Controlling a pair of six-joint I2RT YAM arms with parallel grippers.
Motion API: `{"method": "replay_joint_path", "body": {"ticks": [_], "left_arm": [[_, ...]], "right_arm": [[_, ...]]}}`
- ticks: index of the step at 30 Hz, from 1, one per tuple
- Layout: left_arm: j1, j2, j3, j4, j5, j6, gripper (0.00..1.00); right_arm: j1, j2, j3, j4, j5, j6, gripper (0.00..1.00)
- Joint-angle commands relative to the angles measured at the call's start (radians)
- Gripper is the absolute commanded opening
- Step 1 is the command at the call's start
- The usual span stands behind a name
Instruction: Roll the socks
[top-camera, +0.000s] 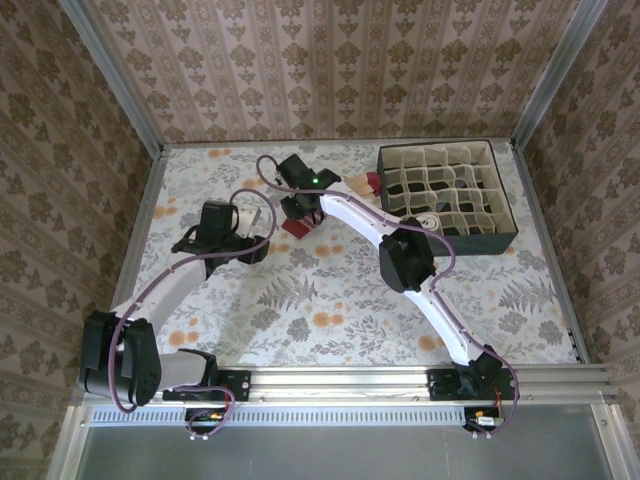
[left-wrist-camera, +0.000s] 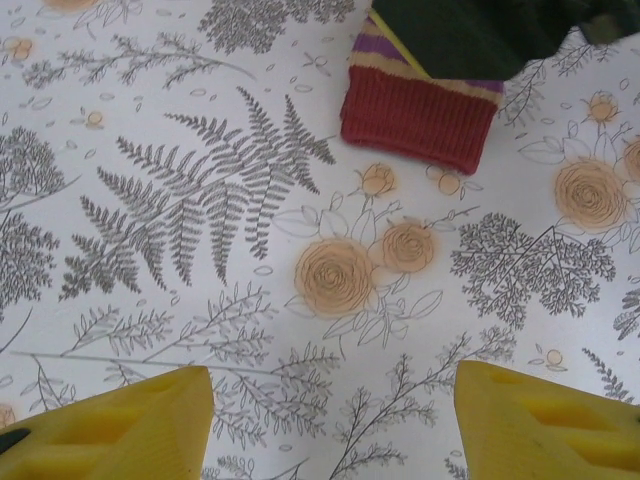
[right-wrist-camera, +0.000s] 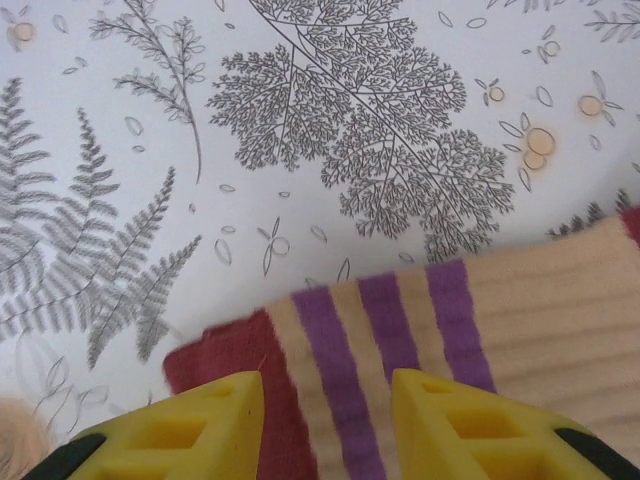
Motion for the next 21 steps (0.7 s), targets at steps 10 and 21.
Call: {"method": "replay_joint_path", "body": {"ticks": [10, 21], "left_arm": [[0.031, -0.017, -0.050, -0.001, 0.061, -0.016, 0.64], [-0.009, 0.007, -0.062, 0.006, 0.117, -0.002, 0.62]], "right_arm": [[-0.002, 0.064, -0.021, -0.143, -0.117, 0.044, 0.39], [0.063, -0.388, -0.880, 0.215, -0.237, 0.044, 0.36]]}}
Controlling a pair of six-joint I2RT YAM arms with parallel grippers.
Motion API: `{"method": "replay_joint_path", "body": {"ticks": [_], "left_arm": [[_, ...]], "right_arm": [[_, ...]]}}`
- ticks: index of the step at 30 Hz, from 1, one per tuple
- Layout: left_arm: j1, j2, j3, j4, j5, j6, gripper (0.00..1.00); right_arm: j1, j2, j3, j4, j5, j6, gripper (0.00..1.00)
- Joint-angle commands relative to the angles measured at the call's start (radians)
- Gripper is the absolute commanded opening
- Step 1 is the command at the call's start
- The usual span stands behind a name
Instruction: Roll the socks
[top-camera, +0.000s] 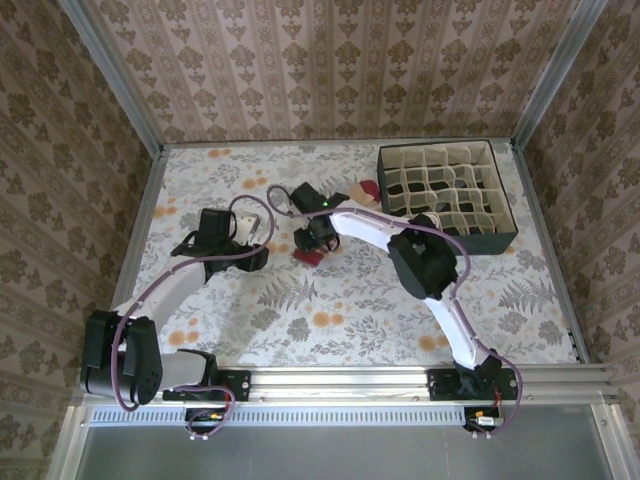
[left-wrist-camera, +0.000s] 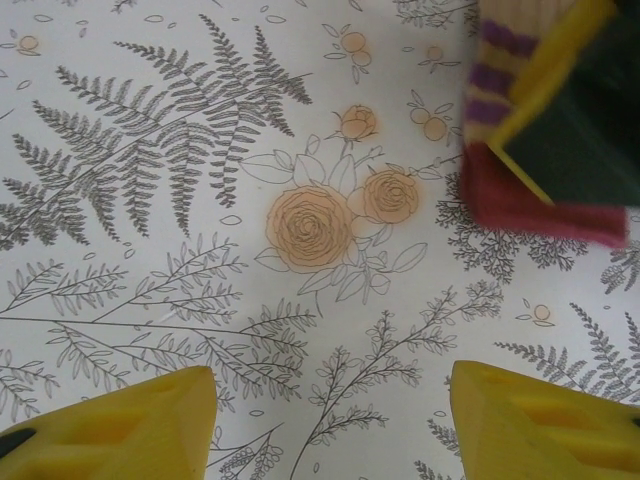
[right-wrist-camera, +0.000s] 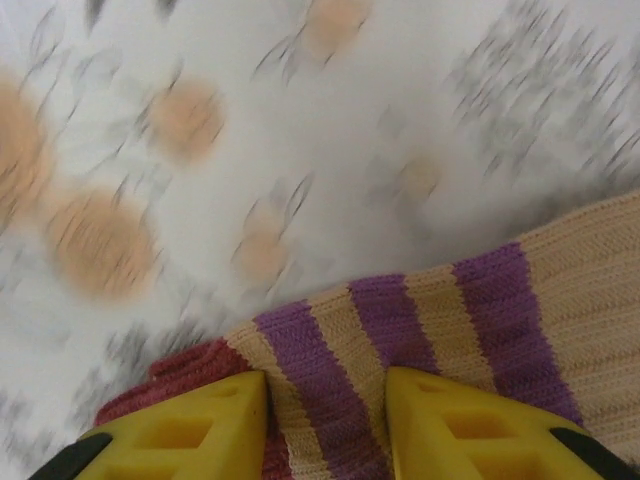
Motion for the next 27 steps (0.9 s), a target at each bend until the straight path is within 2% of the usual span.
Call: {"method": "replay_joint_path", "body": {"ticks": [1, 5, 8, 15, 25, 26, 27], "left_arm": [[-0.036, -0.007, -0.016, 0.008, 0.050, 0.013, 0.62], [-0.089, -0.014, -0.016, 0.006, 0.056, 0.053, 0.62], [-0.105, -0.017, -0.018, 0.015, 0.042, 0.055, 0.62], [-0.106, -0.017, -0.023, 0.038, 0.046, 0.036, 0.62], [-0.108, -0.045, -0.039, 0.021, 0.052, 0.036, 0.62], [-0.108, -0.048, -0.041, 0.020, 0.053, 0.037, 0.62], [-0.108, -0.049, -0.041, 0.019, 0.053, 0.037, 0.62]], "right_arm": [[0.025, -0.086, -0.225, 0.031, -0.114, 0.015, 0.35], [0.065, -0.239, -0.450, 0.121, -0.144, -0.002, 0.35], [0.070, -0.343, -0.543, 0.139, -0.131, -0.013, 0.39], [0.114, -0.469, -0.588, 0.081, 0.017, -0.159, 0.52], [0.127, -0.517, -0.641, 0.059, 0.000, -0.357, 0.64], [0.128, -0.517, -0.647, 0.035, -0.002, -0.374, 0.70], [0.128, -0.516, -0.652, 0.022, -0.004, -0.392, 0.71]]}}
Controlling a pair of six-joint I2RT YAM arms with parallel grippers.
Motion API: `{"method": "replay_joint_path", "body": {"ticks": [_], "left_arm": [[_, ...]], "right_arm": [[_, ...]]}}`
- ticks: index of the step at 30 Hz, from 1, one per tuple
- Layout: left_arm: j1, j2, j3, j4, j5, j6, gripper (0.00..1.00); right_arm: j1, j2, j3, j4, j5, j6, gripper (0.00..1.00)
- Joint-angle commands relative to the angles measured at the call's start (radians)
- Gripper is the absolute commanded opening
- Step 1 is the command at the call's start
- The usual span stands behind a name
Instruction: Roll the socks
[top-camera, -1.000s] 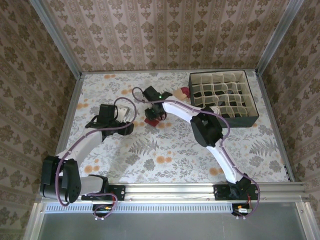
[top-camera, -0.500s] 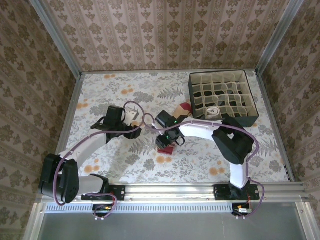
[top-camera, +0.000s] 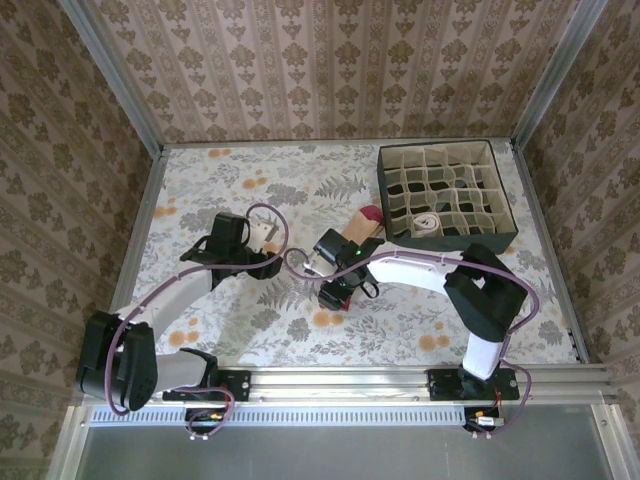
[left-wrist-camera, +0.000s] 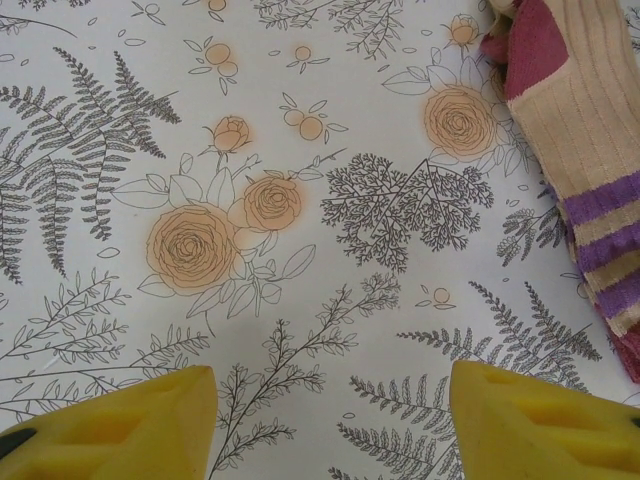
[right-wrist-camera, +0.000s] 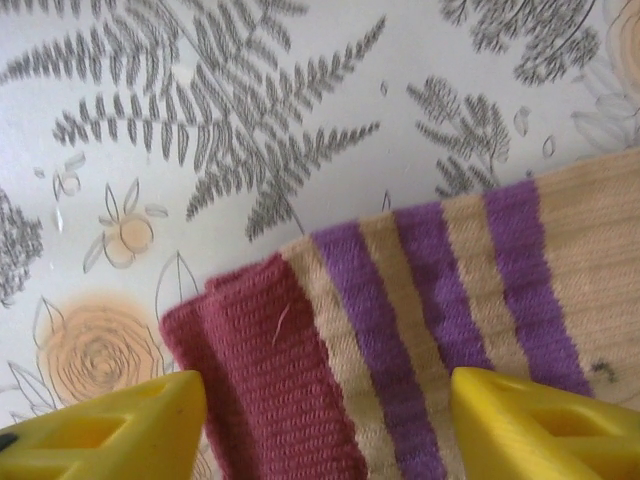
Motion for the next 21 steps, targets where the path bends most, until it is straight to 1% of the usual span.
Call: {"method": "replay_joint_path", "body": {"ticks": [1, 8, 10, 15, 19, 21], "left_arm": [[-0.004, -0.025, -0.011, -0.009, 0.020, 0.006, 0.62], [-0.005, -0.008, 0.000, -0.011, 0.047, 0.022, 0.62], [-0.005, -0.009, 0.002, -0.008, 0.061, 0.036, 0.62], [-0.013, -0.018, 0.004, 0.003, 0.074, 0.105, 0.62], [-0.022, -0.044, -0.014, 0.036, 0.076, 0.159, 0.62], [-0.030, -0.063, -0.028, 0.058, 0.084, 0.189, 0.62]], "right_arm": [[0.002, -0.026, -0.028, -0.074, 0.007, -0.109, 0.72], [0.002, 0.022, -0.026, -0.084, 0.005, -0.167, 0.72], [0.002, 0.033, -0.029, -0.081, -0.002, -0.175, 0.70], [0.002, 0.069, -0.022, -0.102, 0.024, -0.200, 0.52], [0.001, 0.077, -0.019, -0.118, 0.036, -0.199, 0.33], [-0.001, 0.067, -0.027, -0.113, 0.027, -0.197, 0.25]]}}
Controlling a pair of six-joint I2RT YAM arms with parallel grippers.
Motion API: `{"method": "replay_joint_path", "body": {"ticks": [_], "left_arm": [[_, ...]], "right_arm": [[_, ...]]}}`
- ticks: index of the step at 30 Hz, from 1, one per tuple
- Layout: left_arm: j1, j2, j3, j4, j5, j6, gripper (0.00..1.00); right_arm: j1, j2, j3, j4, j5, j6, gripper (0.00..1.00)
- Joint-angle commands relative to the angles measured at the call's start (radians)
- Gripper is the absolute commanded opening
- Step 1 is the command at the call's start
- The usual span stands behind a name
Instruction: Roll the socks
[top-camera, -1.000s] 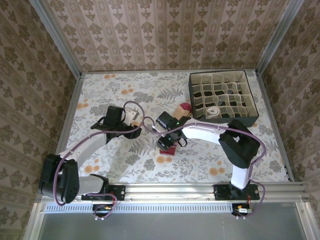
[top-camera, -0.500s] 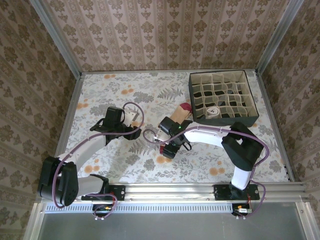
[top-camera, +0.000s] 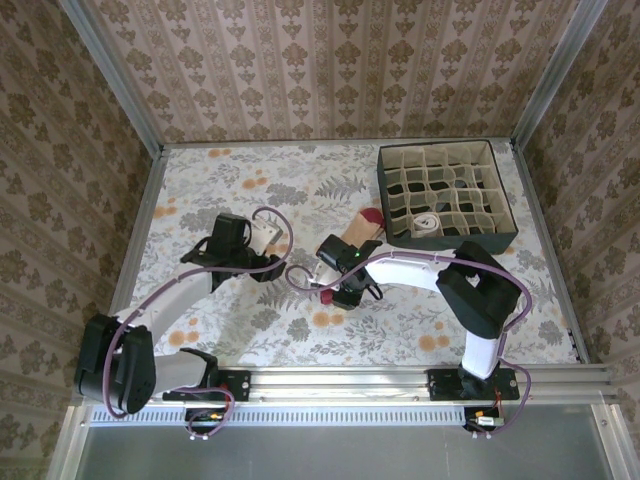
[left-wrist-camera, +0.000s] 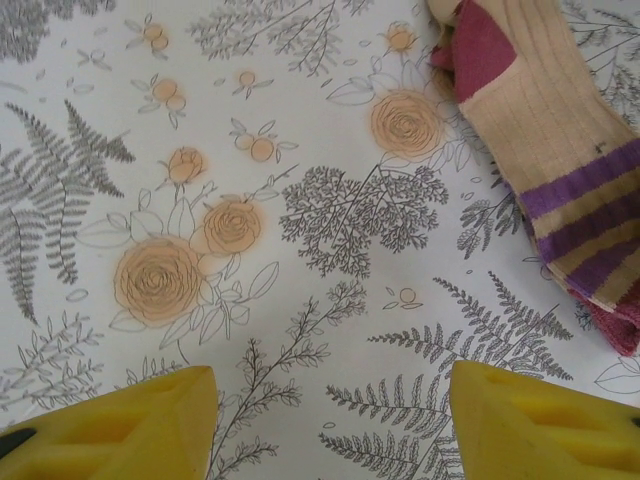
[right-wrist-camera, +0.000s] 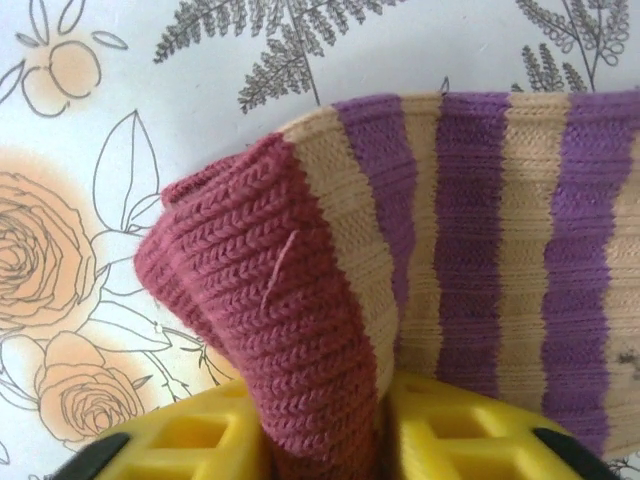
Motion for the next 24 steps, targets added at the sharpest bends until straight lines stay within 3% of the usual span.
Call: {"method": "replay_joint_path", "body": {"ticks": [1, 5, 14, 17, 24], "left_arm": [[-0.013, -0.052, -0.026, 0.049, 0.037, 0.097, 0.62], [-0.050, -0.123, -0.097, 0.140, 0.094, 0.222, 0.63], [-0.203, -0.279, -0.367, 0.520, 0.136, 0.444, 0.64], [-0.293, -0.241, -0.403, 0.621, 0.094, 0.530, 0.62], [-0.435, -0.068, -0.316, 0.641, -0.007, 0.688, 0.61]], "right_arm": [[-0.001, 0.024, -0.012, -0.060, -0.016, -0.012, 0.21], [-0.033, 0.005, -0.008, -0.082, -0.121, -0.017, 0.16], [-0.199, 0.015, 0.075, -0.225, -0.485, -0.007, 0.15], [-0.236, 0.020, 0.098, -0.263, -0.553, -0.014, 0.15], [-0.279, 0.048, 0.137, -0.317, -0.616, -0.022, 0.15]]}}
